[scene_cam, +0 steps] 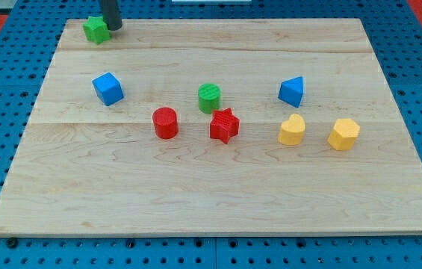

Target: Move the blue cube to the bottom side of the green star

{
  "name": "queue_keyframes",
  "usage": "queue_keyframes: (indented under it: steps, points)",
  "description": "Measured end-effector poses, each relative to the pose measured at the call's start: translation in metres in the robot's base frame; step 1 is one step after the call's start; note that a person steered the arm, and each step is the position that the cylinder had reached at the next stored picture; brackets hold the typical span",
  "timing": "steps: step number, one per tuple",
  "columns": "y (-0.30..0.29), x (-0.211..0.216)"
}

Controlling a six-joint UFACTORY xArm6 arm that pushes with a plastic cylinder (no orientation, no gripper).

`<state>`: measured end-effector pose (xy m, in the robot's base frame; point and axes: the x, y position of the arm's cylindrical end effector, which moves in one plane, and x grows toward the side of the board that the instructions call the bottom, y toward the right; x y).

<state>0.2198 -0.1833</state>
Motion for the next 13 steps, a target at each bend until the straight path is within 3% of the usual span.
queue_keyframes:
  steps: [2, 3, 4, 6, 7, 8, 9, 10, 11, 12, 13]
  points:
    - [0.089, 0.101]
    - [0.066, 0.16]
    - [0.009, 0.179]
    - [-0.047, 0.108]
    - [-0.039, 0.09]
    - [-0.099, 0.083]
    - [-0.121, 0.083]
    - [-0.118, 0.049]
    - [-0.065, 0.069]
    - [-0.085, 0.109]
    - [-0.046, 0.116]
